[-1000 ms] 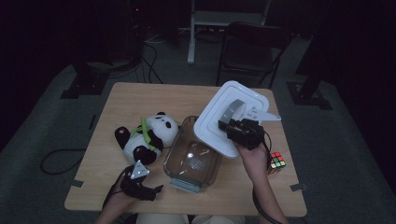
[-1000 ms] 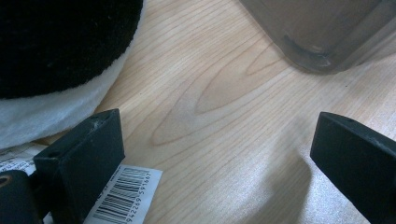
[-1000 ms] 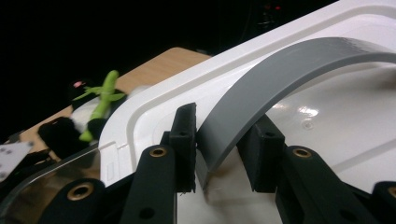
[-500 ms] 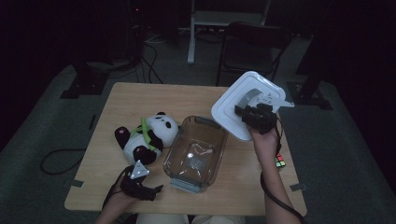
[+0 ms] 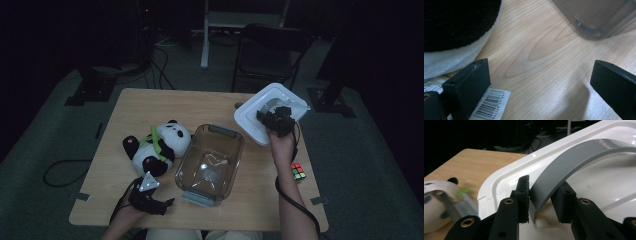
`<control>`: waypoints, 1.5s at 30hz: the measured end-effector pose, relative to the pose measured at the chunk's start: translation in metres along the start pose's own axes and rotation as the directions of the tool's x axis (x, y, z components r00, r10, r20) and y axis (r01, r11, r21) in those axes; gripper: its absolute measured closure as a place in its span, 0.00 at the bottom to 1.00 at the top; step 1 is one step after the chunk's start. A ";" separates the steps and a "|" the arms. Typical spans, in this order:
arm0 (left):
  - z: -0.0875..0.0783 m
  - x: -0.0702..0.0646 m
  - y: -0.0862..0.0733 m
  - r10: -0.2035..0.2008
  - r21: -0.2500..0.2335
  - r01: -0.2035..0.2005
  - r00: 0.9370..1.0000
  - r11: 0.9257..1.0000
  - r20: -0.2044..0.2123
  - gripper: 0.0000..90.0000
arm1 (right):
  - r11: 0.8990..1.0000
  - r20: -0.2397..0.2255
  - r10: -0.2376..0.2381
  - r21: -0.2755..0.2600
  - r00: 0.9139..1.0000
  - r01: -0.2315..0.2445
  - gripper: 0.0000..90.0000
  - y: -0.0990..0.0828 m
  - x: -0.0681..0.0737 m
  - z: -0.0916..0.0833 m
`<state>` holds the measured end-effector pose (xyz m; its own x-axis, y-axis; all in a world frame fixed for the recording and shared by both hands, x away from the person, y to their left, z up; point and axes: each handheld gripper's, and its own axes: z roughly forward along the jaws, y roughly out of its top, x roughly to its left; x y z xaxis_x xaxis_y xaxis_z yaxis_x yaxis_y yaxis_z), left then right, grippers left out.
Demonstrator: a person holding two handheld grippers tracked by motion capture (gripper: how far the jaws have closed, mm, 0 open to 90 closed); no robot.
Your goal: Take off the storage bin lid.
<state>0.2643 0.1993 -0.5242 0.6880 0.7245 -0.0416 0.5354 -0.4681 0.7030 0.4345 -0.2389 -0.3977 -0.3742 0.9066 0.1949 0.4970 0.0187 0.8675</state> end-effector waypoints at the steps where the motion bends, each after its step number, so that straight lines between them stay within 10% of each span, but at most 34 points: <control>1: 0.000 0.000 0.000 -0.001 -0.001 0.001 1.000 1.000 0.000 0.04 | 1.000 0.006 0.005 0.004 1.000 -0.005 0.76 -0.002 -0.002 0.003; 25: 0.000 0.000 0.000 0.000 0.000 0.000 1.000 1.000 0.001 0.04 | 0.981 0.074 0.147 0.117 0.986 -0.155 0.75 -0.060 -0.016 0.065; 45: 0.000 0.000 0.000 -0.001 -0.001 0.001 1.000 1.000 0.001 0.04 | 0.970 0.112 0.149 0.177 0.983 -0.167 0.62 -0.084 -0.019 0.086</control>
<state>0.2637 0.1994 -0.5243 0.6884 0.7241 -0.0429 0.5354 -0.4672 0.7036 0.4673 -0.2209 -0.5137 -0.2062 0.9406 0.2696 0.6833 -0.0588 0.7278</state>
